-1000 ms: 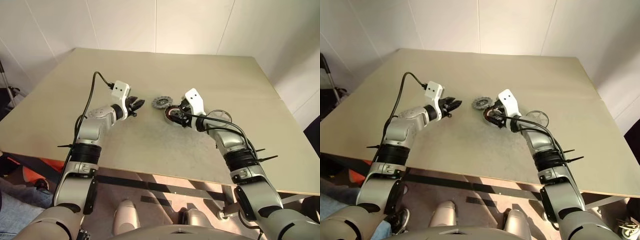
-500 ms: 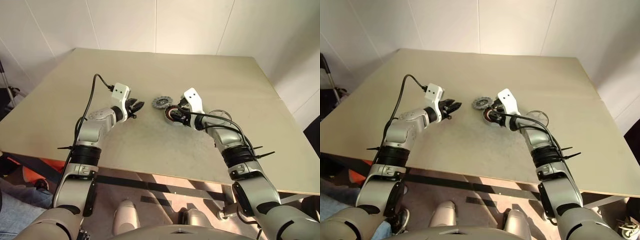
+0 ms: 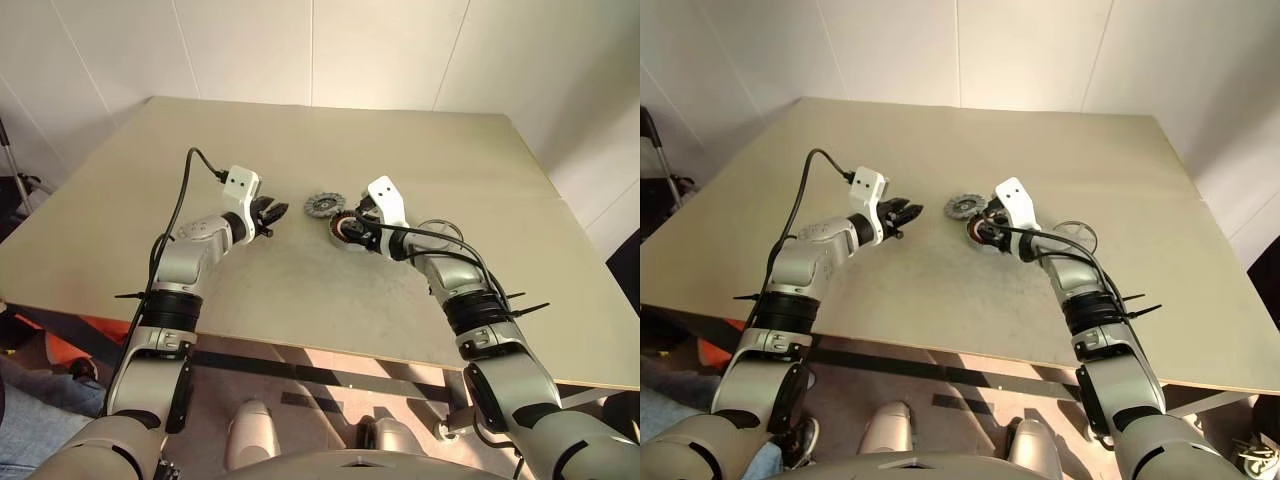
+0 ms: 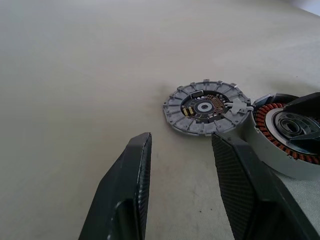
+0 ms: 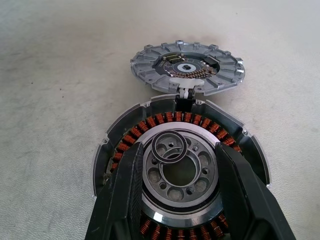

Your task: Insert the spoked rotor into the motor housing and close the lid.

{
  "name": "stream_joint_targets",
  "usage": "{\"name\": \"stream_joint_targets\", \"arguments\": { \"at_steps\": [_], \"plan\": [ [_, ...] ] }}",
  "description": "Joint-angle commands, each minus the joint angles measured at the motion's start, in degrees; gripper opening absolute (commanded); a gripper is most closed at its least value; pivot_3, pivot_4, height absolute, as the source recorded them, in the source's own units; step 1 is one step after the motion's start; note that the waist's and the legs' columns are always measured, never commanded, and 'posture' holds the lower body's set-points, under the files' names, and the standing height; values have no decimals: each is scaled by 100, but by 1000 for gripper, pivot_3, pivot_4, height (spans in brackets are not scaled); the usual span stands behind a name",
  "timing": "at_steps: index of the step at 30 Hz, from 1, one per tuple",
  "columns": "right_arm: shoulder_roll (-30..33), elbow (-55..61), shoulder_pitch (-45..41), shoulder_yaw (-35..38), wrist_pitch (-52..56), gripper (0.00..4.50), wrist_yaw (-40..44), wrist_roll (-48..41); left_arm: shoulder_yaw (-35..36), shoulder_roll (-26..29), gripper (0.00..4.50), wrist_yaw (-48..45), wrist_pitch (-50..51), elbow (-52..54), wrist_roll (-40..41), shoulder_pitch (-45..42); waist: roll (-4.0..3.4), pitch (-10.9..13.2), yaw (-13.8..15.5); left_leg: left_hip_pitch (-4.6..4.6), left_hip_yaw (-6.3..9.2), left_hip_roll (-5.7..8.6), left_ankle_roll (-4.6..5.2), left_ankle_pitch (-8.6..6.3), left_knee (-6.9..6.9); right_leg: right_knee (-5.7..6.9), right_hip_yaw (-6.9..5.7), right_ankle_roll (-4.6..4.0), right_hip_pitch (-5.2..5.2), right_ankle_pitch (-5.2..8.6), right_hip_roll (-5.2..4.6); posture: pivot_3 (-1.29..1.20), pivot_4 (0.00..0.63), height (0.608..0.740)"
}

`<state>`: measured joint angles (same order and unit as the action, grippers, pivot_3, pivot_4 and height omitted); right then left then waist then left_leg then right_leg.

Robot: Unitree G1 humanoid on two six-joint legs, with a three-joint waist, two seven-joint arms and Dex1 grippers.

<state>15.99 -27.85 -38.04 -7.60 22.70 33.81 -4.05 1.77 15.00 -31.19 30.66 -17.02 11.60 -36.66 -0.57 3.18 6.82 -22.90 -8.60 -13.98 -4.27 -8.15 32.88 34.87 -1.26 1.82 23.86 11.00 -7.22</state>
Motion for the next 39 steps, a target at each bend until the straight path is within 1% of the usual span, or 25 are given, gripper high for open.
{"name": "stream_joint_targets", "arguments": {
  "at_steps": [1,5,7,8,9,10,12,24,27,32,39],
  "plan": [
    [61,204,-61,-19,-54,2008,-24,114,-14,47,2007,-20,-38,199,42,-74,0,0,0,0,0,0,0,0,0,0,0,0,0,0,0,0,0,740],
    [57,204,-64,-31,-22,2008,133,51,-18,54,2007,-24,-38,196,39,-77,0,0,0,0,0,0,0,0,0,0,0,0,0,0,0,0,0,740],
    [68,206,-55,-55,-35,2766,85,116,-18,57,2007,-25,-43,195,38,-77,0,0,0,-1,0,0,1,0,-1,-1,-1,0,0,0,0,0,0,740],
    [72,207,-49,-66,-60,2993,53,155,-18,58,2007,-24,-45,194,37,-77,0,0,0,-1,0,0,1,0,-1,-1,-1,0,0,0,0,0,0,740],
    [74,214,-42,-67,-94,3431,11,194,-17,59,2007,-22,-46,193,35,-76,0,0,0,-1,0,0,1,0,-1,-2,-1,0,0,0,0,0,0,740],
    [72,221,-37,-66,-113,3663,-2,215,-17,61,2007,-22,-47,192,34,-73,0,0,1,-1,0,0,1,0,-1,-2,-1,0,0,0,0,0,0,740],
    [68,228,-33,-60,-126,4379,-12,239,-22,65,2007,-24,-53,185,26,-66,0,0,1,-1,0,0,1,0,-2,-2,-1,0,0,0,0,0,0,740],
    [12,345,-55,-37,26,4379,81,171,-85,88,2007,-20,-89,144,5,-55,0,0,11,-2,1,0,1,-1,3,-1,-1,0,0,0,0,0,0,740],
    [-2,272,-79,-8,45,3779,59,169,-101,88,2007,-17,-89,156,2,-39,0,0,11,-2,1,0,1,-1,3,-1,-1,0,0,0,0,0,0,740],
    [-10,280,-111,4,56,2132,60,178,-127,97,2007,-22,-92,163,-12,-10,0,0,8,-3,1,0,1,-1,7,0,0,0,0,0,0,0,0,740],
    [-11,256,-122,4,57,2132,67,182,-165,107,2007,-32,-94,165,-17,4,0,0,10,-4,2,-1,1,0,7,1,-1,0,0,0,0,0,0,740]
  ]
}}
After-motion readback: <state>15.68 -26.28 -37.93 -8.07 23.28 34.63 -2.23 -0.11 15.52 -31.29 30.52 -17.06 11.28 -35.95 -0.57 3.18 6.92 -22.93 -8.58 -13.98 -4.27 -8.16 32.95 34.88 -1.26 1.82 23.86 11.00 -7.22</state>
